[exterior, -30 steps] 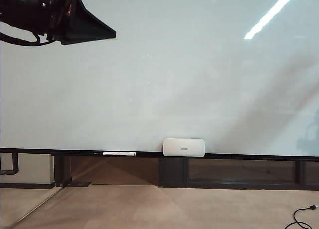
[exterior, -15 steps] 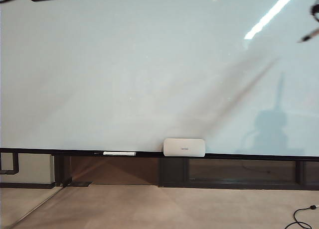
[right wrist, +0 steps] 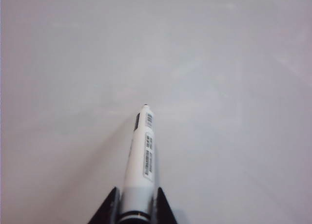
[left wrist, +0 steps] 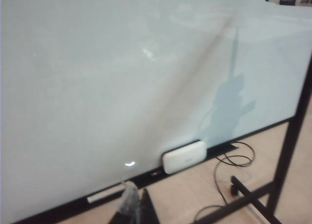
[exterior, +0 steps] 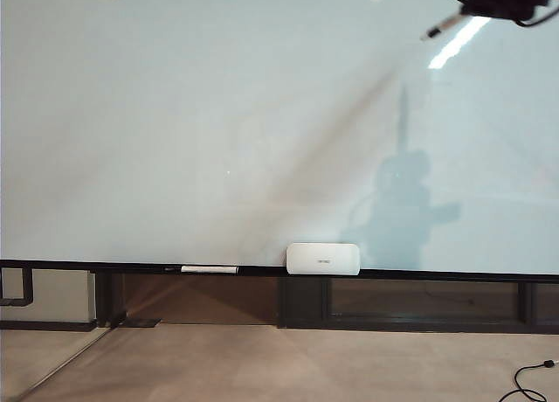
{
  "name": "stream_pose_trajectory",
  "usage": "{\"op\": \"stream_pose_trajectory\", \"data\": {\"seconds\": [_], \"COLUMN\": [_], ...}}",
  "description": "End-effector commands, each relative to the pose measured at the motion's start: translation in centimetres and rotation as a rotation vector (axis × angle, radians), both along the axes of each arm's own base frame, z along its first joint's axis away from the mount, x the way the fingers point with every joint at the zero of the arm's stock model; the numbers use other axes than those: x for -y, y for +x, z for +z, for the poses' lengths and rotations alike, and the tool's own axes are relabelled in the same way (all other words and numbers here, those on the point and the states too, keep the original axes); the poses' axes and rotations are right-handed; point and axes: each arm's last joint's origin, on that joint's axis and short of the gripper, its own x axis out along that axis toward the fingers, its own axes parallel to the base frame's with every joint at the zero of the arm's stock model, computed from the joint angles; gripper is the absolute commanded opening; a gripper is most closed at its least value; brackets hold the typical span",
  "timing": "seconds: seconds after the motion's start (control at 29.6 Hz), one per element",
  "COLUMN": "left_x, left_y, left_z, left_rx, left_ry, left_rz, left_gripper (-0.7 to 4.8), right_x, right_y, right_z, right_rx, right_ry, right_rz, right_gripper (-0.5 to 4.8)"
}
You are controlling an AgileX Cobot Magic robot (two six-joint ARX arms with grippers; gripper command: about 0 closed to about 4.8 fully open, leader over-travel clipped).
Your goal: Reach to the right to find the marker pen, pick it up, and write the number 10 on the whiteboard.
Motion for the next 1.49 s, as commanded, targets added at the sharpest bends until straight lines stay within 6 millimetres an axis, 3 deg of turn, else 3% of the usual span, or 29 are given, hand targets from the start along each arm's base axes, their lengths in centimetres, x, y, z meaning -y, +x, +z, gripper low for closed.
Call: {"op": "stream_pose_trajectory", "data": {"seconds": [0.03,0.44,0.88,1.18,1.49], "left_x": [-0.2,0.1,-0.1,0.0,0.0], "left_y": [0.0,-0.4,-1.6,-2.3,-2.3], "left_z": [1.5,3.0,4.1,6.1,5.5], "left_rx": [0.021,0.122,0.200,0.232,0.171], "left_ry": [0.005,0.075,0.069,0.062,0.076], "left_rz": [0.090,0.050,-0.019,-0.102,-0.125], "left_gripper": [-0.06,-0.06,-0.06,-0.06,-0.06], "right_x": [-0.8,-4.0,-8.4,-9.8,-11.0], "right_y": [0.6,1.1,3.1,3.7,4.9], "right_z": [0.9,1.2,4.1,4.7,6.0], "right_rx": [-0.001,-0.001,0.035,0.039,0.052], "right_ry": [0.027,0.033,0.045,0.054,0.070], "right_rz": [0.024,0.111,0.210,0.232,0.254], "right_gripper": [-0.03,-0.03,-0.03,-0.03,-0.03]}}
